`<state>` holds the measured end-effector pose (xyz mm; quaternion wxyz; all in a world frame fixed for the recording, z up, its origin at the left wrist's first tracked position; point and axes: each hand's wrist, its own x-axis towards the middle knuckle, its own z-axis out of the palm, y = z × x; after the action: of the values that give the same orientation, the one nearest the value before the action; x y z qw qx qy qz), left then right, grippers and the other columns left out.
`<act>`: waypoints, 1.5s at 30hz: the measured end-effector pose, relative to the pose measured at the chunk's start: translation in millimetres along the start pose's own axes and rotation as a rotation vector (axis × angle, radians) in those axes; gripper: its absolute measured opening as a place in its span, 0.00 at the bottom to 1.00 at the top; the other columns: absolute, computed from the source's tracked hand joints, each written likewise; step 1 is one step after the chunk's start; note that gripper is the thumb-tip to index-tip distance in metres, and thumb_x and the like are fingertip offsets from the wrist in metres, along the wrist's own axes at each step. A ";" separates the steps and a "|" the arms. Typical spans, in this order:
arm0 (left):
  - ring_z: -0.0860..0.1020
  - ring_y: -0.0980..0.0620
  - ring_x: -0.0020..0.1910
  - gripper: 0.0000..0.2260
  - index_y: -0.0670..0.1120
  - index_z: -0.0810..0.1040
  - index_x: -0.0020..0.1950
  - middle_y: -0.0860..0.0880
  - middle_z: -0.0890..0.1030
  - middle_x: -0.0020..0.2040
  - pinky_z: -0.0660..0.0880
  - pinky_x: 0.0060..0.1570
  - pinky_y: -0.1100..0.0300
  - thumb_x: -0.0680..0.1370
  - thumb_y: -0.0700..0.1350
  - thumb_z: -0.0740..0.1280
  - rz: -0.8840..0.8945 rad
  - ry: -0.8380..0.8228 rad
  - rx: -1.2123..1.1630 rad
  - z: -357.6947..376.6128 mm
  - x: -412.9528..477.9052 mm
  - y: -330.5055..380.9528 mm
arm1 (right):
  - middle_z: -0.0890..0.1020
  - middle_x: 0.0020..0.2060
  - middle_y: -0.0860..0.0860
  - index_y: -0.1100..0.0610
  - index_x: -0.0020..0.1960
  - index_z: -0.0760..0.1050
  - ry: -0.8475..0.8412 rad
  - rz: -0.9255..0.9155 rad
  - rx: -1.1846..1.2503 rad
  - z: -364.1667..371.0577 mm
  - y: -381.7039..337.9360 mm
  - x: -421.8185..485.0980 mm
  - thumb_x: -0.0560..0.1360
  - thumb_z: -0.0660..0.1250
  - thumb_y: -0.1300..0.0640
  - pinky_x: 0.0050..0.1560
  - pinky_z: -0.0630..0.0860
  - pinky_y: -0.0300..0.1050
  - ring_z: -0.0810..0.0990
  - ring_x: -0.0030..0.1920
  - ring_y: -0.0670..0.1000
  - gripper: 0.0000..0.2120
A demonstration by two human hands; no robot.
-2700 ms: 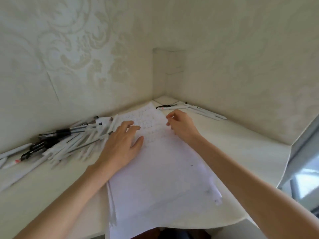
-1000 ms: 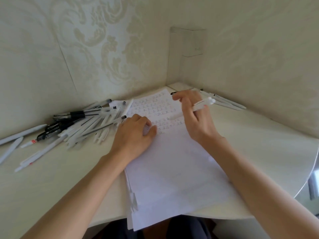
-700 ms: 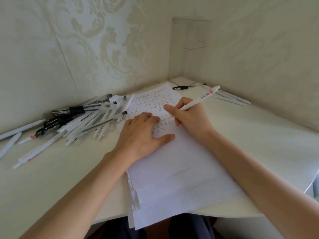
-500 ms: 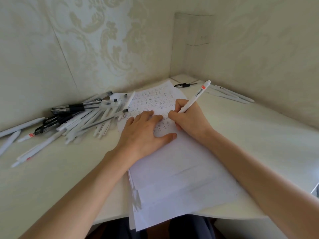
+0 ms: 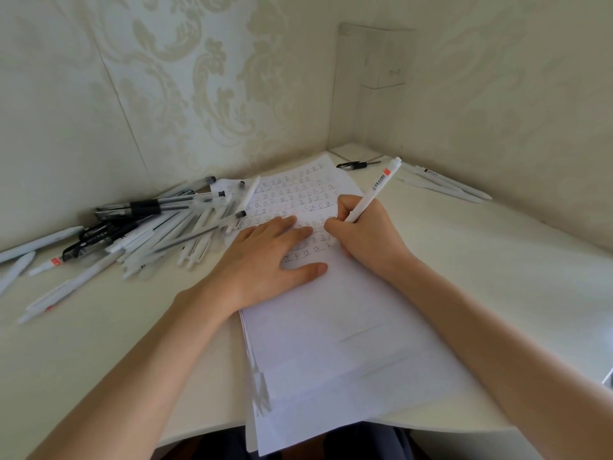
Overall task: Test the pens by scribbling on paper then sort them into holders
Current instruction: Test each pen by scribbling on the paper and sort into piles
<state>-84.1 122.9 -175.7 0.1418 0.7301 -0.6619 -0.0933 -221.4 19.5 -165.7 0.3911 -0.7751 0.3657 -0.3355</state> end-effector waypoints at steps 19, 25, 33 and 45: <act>0.50 0.57 0.74 0.36 0.60 0.57 0.73 0.56 0.54 0.76 0.46 0.69 0.59 0.66 0.71 0.50 0.011 0.045 0.010 3.1 -0.7 -0.3 | 0.66 0.22 0.48 0.56 0.31 0.61 -0.039 0.014 0.023 -0.4 -0.9 -1.6 0.70 0.66 0.65 0.23 0.63 0.33 0.66 0.23 0.45 0.15; 0.51 0.56 0.75 0.32 0.59 0.58 0.73 0.56 0.54 0.76 0.46 0.69 0.59 0.72 0.70 0.56 0.015 0.051 -0.006 2.1 -0.4 -0.6 | 0.62 0.26 0.47 0.55 0.32 0.58 -0.014 -0.020 -0.075 -0.6 -1.9 -3.9 0.71 0.64 0.64 0.24 0.58 0.33 0.60 0.25 0.43 0.17; 0.54 0.58 0.74 0.29 0.58 0.63 0.71 0.57 0.58 0.75 0.47 0.69 0.60 0.72 0.67 0.60 0.020 0.070 -0.065 1.0 0.0 -2.6 | 0.80 0.27 0.50 0.55 0.44 0.72 0.009 0.024 0.200 -5.5 -4.1 -5.0 0.74 0.70 0.56 0.29 0.71 0.35 0.74 0.27 0.44 0.06; 0.74 0.64 0.55 0.25 0.54 0.71 0.57 0.61 0.77 0.52 0.67 0.54 0.70 0.64 0.60 0.72 0.089 0.227 -0.430 -7.5 -2.3 1.7 | 0.82 0.42 0.59 0.63 0.56 0.76 0.066 0.093 0.675 -22.0 -3.0 3.1 0.77 0.63 0.67 0.39 0.78 0.40 0.81 0.34 0.50 0.09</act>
<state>-83.5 125.7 -168.2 0.3716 0.6592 -0.6379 -0.1430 -236.6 10.3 -152.1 0.6283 -0.5731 0.2813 -0.4445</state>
